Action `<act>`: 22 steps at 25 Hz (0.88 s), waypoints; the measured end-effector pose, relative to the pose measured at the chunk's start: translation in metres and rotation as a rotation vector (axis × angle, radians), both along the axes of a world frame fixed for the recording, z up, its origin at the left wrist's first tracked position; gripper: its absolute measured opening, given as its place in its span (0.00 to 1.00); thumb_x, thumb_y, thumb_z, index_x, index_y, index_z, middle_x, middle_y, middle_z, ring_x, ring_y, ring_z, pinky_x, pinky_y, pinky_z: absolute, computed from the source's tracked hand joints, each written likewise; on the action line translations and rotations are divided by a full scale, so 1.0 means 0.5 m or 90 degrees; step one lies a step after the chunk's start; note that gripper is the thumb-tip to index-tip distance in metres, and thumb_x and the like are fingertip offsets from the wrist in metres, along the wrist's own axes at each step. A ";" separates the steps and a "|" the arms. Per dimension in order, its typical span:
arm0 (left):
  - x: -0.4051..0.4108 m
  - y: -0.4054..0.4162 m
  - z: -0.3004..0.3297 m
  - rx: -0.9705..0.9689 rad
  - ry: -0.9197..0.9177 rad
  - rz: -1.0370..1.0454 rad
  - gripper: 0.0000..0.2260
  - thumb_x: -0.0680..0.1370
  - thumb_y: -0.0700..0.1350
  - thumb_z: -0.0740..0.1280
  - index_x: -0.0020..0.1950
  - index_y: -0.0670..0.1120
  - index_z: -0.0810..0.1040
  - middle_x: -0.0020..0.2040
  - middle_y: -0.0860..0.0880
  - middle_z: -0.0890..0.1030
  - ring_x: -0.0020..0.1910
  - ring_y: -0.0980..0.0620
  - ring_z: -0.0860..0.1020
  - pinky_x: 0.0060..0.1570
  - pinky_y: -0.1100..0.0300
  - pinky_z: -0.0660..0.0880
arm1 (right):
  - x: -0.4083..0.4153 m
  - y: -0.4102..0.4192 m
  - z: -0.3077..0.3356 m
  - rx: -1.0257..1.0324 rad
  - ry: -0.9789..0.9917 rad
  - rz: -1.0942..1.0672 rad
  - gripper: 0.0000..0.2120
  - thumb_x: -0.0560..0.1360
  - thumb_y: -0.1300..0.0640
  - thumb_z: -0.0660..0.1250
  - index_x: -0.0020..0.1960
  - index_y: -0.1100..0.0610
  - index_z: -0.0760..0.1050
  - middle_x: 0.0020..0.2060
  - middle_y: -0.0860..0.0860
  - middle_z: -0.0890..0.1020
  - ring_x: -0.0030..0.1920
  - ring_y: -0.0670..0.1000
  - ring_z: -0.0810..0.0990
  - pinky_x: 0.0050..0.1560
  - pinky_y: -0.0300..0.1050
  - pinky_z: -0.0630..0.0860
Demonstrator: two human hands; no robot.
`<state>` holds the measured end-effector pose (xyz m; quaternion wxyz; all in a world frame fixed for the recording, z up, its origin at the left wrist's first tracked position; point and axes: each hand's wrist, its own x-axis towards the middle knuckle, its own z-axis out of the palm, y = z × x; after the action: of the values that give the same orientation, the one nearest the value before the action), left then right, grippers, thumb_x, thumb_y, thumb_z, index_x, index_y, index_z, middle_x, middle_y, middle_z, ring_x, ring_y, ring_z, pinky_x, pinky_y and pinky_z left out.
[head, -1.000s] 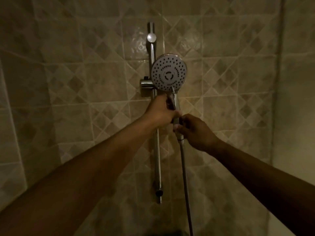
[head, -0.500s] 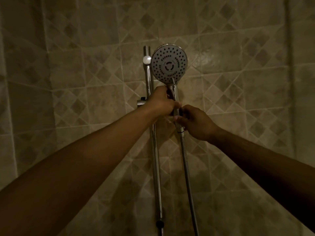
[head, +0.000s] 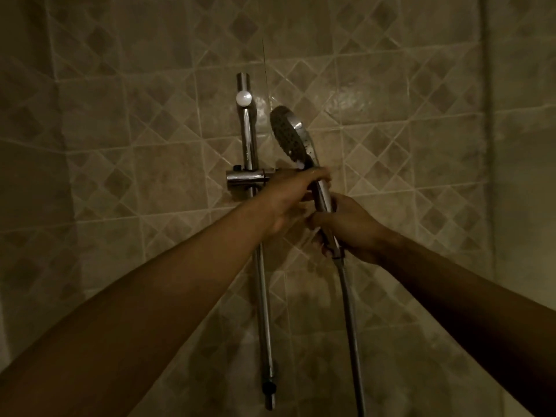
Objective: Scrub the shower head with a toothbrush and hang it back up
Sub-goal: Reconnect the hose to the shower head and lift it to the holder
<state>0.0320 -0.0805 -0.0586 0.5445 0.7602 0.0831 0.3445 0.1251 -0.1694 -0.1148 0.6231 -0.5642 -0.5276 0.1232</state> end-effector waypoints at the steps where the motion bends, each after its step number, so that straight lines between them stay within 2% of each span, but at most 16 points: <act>1: -0.002 -0.005 -0.008 0.002 0.023 -0.047 0.16 0.78 0.50 0.71 0.59 0.42 0.83 0.54 0.43 0.86 0.54 0.44 0.84 0.56 0.47 0.80 | -0.005 -0.012 0.003 -0.008 0.029 0.042 0.02 0.74 0.65 0.66 0.46 0.62 0.75 0.32 0.57 0.77 0.26 0.54 0.77 0.27 0.46 0.73; 3: -0.007 -0.024 -0.027 -0.006 0.081 -0.159 0.18 0.79 0.50 0.69 0.64 0.40 0.81 0.42 0.39 0.82 0.41 0.43 0.82 0.41 0.49 0.81 | -0.004 -0.034 0.007 0.005 0.115 0.133 0.08 0.76 0.62 0.64 0.39 0.58 0.74 0.25 0.53 0.71 0.22 0.50 0.71 0.25 0.41 0.69; 5: -0.001 -0.039 -0.048 -0.033 0.104 -0.217 0.19 0.79 0.49 0.69 0.66 0.39 0.78 0.35 0.42 0.77 0.35 0.44 0.79 0.39 0.48 0.81 | -0.006 -0.052 0.002 0.024 0.176 0.153 0.08 0.78 0.60 0.61 0.40 0.56 0.73 0.22 0.50 0.67 0.19 0.46 0.66 0.21 0.37 0.64; 7: 0.018 -0.053 -0.074 -0.058 0.111 -0.235 0.21 0.79 0.49 0.69 0.68 0.39 0.77 0.37 0.42 0.78 0.35 0.45 0.79 0.41 0.47 0.81 | -0.003 -0.068 -0.024 0.022 0.191 0.073 0.08 0.79 0.60 0.60 0.42 0.57 0.73 0.22 0.50 0.66 0.18 0.46 0.63 0.20 0.37 0.62; 9: 0.043 -0.064 -0.119 -0.081 0.122 -0.246 0.18 0.79 0.50 0.70 0.64 0.41 0.78 0.41 0.41 0.80 0.35 0.43 0.82 0.44 0.43 0.82 | 0.004 -0.083 -0.064 0.022 0.195 -0.035 0.07 0.79 0.61 0.61 0.44 0.61 0.75 0.23 0.52 0.68 0.19 0.47 0.63 0.21 0.38 0.62; 11: 0.067 -0.068 -0.184 -0.081 0.148 -0.234 0.15 0.78 0.53 0.71 0.57 0.44 0.82 0.44 0.43 0.84 0.41 0.42 0.84 0.56 0.37 0.80 | 0.027 -0.102 -0.117 0.017 0.212 -0.129 0.08 0.78 0.59 0.62 0.45 0.64 0.75 0.25 0.54 0.70 0.20 0.49 0.65 0.22 0.39 0.64; 13: 0.085 -0.065 -0.270 -0.085 0.196 -0.219 0.16 0.78 0.56 0.70 0.57 0.45 0.82 0.48 0.43 0.85 0.49 0.41 0.85 0.60 0.39 0.76 | 0.051 -0.124 -0.184 -0.019 0.225 -0.201 0.10 0.78 0.57 0.64 0.41 0.63 0.74 0.26 0.55 0.71 0.21 0.49 0.67 0.23 0.41 0.66; 15: 0.104 -0.057 -0.372 -0.113 0.234 -0.200 0.20 0.78 0.59 0.69 0.60 0.45 0.81 0.53 0.41 0.85 0.55 0.40 0.84 0.58 0.42 0.78 | 0.070 -0.141 -0.268 -0.080 0.247 -0.256 0.11 0.76 0.57 0.67 0.39 0.63 0.74 0.25 0.56 0.74 0.22 0.51 0.69 0.24 0.41 0.67; 17: 0.122 -0.054 -0.497 -0.154 0.277 -0.162 0.21 0.78 0.59 0.69 0.60 0.44 0.81 0.54 0.41 0.85 0.56 0.39 0.84 0.53 0.44 0.80 | 0.085 -0.156 -0.374 -0.130 0.288 -0.306 0.13 0.74 0.55 0.71 0.37 0.62 0.75 0.25 0.55 0.74 0.21 0.51 0.70 0.23 0.41 0.67; 19: 0.127 -0.052 -0.627 -0.199 0.326 -0.100 0.17 0.79 0.56 0.69 0.57 0.43 0.82 0.51 0.42 0.86 0.51 0.40 0.85 0.51 0.45 0.81 | 0.102 -0.167 -0.493 -0.180 0.322 -0.365 0.14 0.72 0.53 0.74 0.36 0.62 0.75 0.25 0.54 0.74 0.21 0.51 0.70 0.23 0.40 0.67; 22: 0.097 -0.031 -0.806 -0.230 0.385 -0.012 0.11 0.81 0.49 0.69 0.54 0.42 0.82 0.44 0.42 0.84 0.40 0.46 0.83 0.41 0.51 0.81 | 0.124 -0.186 -0.678 -0.279 0.326 -0.491 0.13 0.67 0.52 0.73 0.33 0.61 0.77 0.25 0.54 0.77 0.22 0.53 0.75 0.25 0.45 0.72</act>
<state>0.0807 -0.0962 -0.4618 0.6242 0.7200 0.2929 0.0785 0.1868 -0.2622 -0.4538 0.5994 -0.7871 -0.0733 0.1260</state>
